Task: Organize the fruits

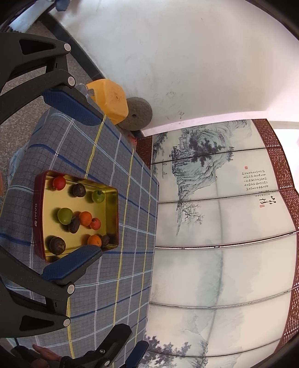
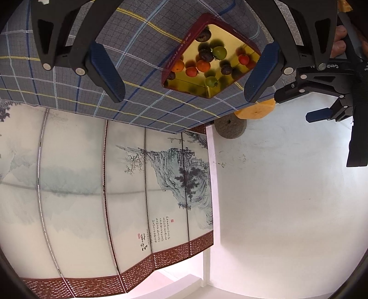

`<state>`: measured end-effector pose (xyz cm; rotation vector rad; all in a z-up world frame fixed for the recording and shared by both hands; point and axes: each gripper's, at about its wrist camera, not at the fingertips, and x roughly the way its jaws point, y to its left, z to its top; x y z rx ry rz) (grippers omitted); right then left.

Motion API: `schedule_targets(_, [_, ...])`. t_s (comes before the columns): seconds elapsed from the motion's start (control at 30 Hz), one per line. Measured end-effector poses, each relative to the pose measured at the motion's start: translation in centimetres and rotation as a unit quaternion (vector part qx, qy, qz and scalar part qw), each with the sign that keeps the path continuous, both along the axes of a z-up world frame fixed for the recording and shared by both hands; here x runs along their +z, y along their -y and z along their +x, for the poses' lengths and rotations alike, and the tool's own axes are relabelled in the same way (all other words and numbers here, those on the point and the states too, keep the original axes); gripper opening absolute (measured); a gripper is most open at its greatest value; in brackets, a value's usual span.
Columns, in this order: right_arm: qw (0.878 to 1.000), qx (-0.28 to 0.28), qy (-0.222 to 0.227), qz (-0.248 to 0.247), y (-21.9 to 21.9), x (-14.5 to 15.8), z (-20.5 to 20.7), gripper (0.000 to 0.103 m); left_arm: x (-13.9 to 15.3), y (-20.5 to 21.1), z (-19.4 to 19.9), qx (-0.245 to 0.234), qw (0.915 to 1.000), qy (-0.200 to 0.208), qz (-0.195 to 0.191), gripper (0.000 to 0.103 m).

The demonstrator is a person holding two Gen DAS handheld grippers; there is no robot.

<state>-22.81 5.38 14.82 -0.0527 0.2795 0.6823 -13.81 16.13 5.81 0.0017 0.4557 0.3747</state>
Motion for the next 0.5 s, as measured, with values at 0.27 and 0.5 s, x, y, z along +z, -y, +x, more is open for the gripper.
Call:
schedule_targets(0.27, [0.999,-0.038,-0.035,0.002,3.4,-1.8,2.8,0.103,-0.9,0.5,2.1,-0.008,0.9995,-0.03,-0.002,0.103])
schedule_targets(0.5, [0.996,-0.076,-0.056,0.001,6.4,-3.3,5.2,0.103,-1.8,1.2,3.9,-0.011,0.9987,-0.049,0.001,0.103])
